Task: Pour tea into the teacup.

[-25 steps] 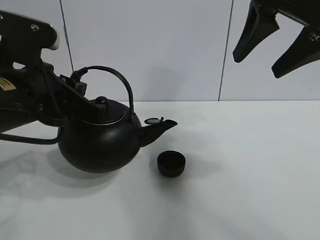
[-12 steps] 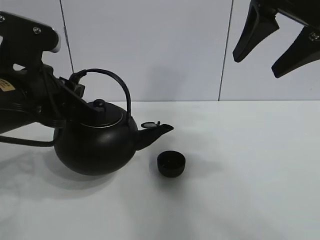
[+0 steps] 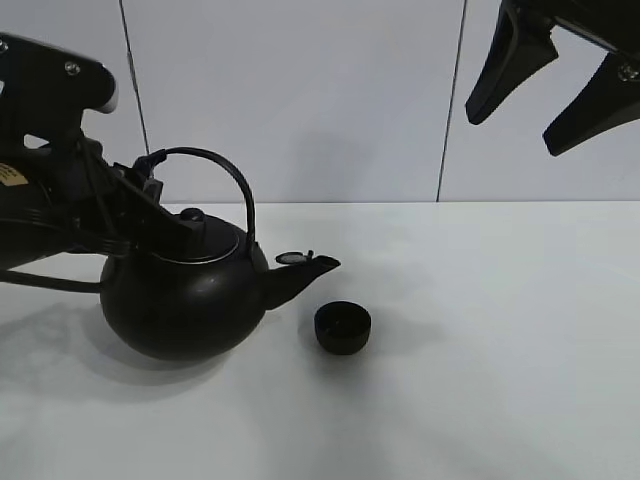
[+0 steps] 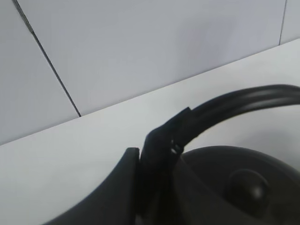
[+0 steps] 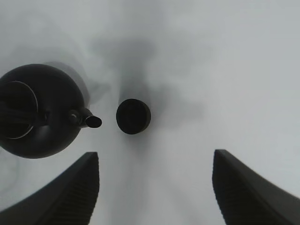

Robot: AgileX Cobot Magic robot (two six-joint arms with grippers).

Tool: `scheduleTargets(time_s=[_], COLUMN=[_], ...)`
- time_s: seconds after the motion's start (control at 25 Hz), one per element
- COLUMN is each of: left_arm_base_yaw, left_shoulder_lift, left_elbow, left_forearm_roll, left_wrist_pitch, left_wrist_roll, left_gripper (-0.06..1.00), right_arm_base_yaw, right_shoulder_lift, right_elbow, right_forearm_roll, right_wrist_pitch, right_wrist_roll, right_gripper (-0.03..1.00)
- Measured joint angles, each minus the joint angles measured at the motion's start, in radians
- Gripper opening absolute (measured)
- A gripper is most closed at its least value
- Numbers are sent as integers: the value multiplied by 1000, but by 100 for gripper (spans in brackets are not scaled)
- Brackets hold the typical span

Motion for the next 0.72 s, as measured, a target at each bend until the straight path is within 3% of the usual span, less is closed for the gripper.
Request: scheduleTargets(time_s=[0.16, 0.72], left_arm_base_yaw=[0, 3], left_shoulder_lift=[0, 0], left_elbow=[-15, -19], left_forearm_roll=[-55, -18], left_wrist_pitch=[50, 44], left_wrist_roll=[10, 82], left_gripper=[11, 11], right_arm_base_yaw=[0, 0], right_shoulder_lift=[0, 0], right_elbow=[0, 0], right_forearm_roll=[0, 0], right_wrist_pitch=[-4, -18], right_wrist_roll=[0, 0], right_gripper=[48, 48])
